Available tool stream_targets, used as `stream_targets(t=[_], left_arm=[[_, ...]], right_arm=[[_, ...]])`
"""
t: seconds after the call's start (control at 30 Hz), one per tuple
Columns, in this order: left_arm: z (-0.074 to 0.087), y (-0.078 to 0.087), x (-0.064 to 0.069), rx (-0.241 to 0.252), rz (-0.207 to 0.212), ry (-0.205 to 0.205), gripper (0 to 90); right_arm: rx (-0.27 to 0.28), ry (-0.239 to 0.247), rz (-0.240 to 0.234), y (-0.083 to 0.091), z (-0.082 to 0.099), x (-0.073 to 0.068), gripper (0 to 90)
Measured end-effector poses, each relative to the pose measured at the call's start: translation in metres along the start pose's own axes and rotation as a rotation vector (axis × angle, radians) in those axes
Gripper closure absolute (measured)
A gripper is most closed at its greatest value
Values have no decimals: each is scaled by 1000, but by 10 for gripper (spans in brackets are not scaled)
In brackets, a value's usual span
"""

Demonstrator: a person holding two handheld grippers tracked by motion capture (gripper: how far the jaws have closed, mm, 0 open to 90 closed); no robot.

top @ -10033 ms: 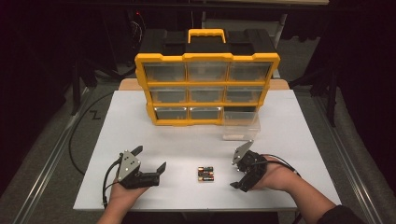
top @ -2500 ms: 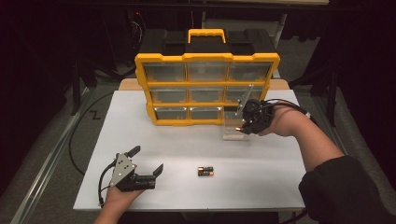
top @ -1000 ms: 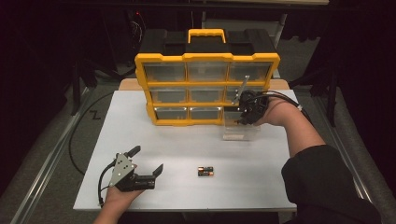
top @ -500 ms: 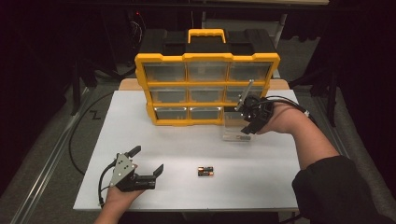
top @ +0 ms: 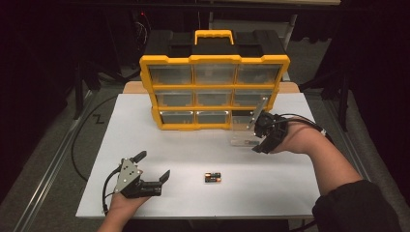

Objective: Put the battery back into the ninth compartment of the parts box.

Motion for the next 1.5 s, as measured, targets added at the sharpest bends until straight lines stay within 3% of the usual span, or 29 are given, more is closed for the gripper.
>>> stream_targets(t=[0.47,0.7,0.97,1.03,1.5], left_arm=[[0,-1,0,-1,3,-1,1],[0,-1,0,-4,7,-3,1],[0,0,0,0,1,-1,1],[0,0,0,0,2,0,1],[0,-1,0,-1,-2,4,1]], right_arm=[[11,44,-36,-17,5,-24,423],[24,21,-53,-25,7,-33,413],[20,67,-76,-42,6,-46,384],[18,47,-81,-44,6,-49,382],[30,57,-102,-63,7,-61,335]])
Point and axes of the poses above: each handheld gripper's, and its own axes: y roughly backward along the jaws, z roughly out of its underside, x roughly to its right, the point moved 3 cm from there along -y, roughly forward along the jaws
